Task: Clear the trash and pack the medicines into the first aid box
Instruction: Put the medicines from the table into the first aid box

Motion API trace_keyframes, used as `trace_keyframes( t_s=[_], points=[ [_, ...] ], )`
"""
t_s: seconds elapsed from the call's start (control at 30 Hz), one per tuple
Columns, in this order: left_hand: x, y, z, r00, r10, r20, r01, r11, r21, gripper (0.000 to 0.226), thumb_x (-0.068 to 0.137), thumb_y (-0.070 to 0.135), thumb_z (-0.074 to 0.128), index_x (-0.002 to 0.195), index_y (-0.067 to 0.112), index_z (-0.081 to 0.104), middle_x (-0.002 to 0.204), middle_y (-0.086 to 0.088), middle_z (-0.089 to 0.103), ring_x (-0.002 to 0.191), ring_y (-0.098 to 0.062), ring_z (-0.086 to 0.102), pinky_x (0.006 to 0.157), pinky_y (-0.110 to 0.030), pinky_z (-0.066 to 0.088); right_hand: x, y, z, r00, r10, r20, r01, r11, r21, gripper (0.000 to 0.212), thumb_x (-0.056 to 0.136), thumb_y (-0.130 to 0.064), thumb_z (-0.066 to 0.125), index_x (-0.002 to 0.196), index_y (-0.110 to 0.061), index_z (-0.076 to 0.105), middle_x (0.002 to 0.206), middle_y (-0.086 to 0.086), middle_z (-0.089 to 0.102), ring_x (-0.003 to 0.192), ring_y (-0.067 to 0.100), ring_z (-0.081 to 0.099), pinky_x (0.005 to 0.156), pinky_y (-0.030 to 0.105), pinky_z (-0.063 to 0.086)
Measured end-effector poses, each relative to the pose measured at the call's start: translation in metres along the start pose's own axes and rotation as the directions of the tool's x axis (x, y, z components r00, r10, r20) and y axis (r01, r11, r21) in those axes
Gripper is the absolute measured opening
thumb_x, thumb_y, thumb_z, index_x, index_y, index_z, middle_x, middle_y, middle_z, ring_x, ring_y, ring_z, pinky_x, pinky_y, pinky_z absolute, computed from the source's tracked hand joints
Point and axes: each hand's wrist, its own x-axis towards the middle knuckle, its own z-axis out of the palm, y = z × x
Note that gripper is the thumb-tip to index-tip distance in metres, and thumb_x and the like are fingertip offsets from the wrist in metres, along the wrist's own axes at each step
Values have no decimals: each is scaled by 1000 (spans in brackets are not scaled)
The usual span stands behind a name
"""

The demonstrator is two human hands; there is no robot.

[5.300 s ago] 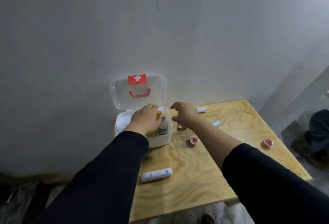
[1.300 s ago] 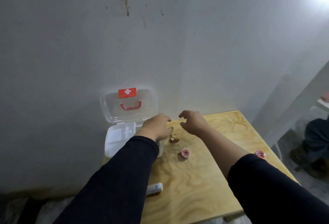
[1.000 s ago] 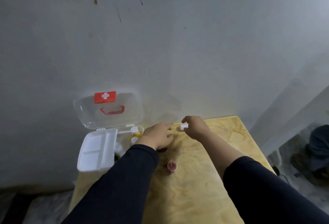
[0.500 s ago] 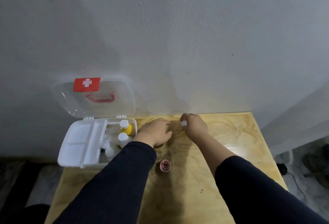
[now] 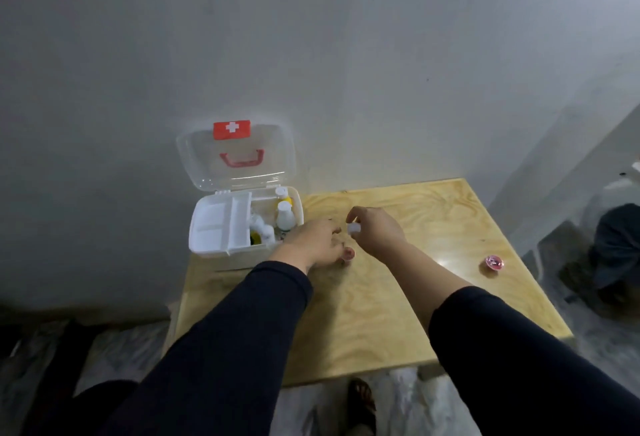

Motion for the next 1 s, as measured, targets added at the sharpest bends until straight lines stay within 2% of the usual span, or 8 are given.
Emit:
trace_keyframes(
  t_s=[0.1,0.27,0.33,0.53,0.63,0.8,0.9,1.0],
  points=[
    [-46,-13,10,1000,-7,12,7,1000,3,47,94,30,50,139,18,51,145,-6,49,127,-29,51,103,-38,44,-38,-21,11,1000,-12,22,12,1000,-12,30,82,-13,61,110,-21,62,110,8,68,95,28,64,70,31,51],
    [-107,-63,25,993,-116,23,117,993,-24,50,92,33,52,141,18,49,144,-5,51,130,-27,49,105,-37,42,-84,-62,37,994,-93,64,91,995,31,26,84,-20,56,109,-21,65,111,10,68,99,30,64,83,37,53],
    [-125,-83,28,987,-161,-7,160,987,-32,50,92,34,53,139,18,50,144,-4,52,129,-25,50,105,-37,43,-96,-81,50,986,-127,104,128,992,5,27,84,-21,55,110,-24,64,114,7,67,99,28,64,80,37,55],
    [-164,-128,38,961,-273,-47,269,960,-76,38,95,35,50,129,20,59,131,-5,61,116,-27,58,97,-38,50,-101,-125,89,946,-236,224,268,955,-128,37,91,-20,49,127,-16,58,128,10,61,114,30,59,89,34,49],
    [-176,-146,42,949,-312,-47,308,948,-75,40,95,36,50,132,22,57,134,-3,59,120,-26,57,97,-36,48,-101,-137,107,923,-272,274,332,921,-204,32,93,-18,49,122,-15,60,126,11,61,114,30,57,83,33,48],
    [-184,-170,40,937,-345,-61,340,937,-84,43,97,37,48,137,23,53,142,-1,54,126,-24,52,101,-35,46,-102,-140,125,919,-272,284,363,865,-346,24,90,-6,51,111,-16,56,114,10,64,101,31,62,66,30,39],
    [-183,-177,35,937,-343,-63,338,938,-69,44,98,37,46,138,22,52,143,-1,52,128,-24,51,102,-36,45,-101,-143,124,928,-245,282,331,889,-317,22,90,-10,52,111,-16,56,113,9,65,99,31,62,65,30,39],
    [-178,-177,26,941,-332,-67,328,943,-58,45,97,36,46,139,20,50,143,-3,52,127,-26,51,102,-38,45,-97,-155,111,947,-217,239,266,943,-201,22,91,-21,56,113,-19,58,113,9,66,99,32,63,69,32,46]
  ],
)
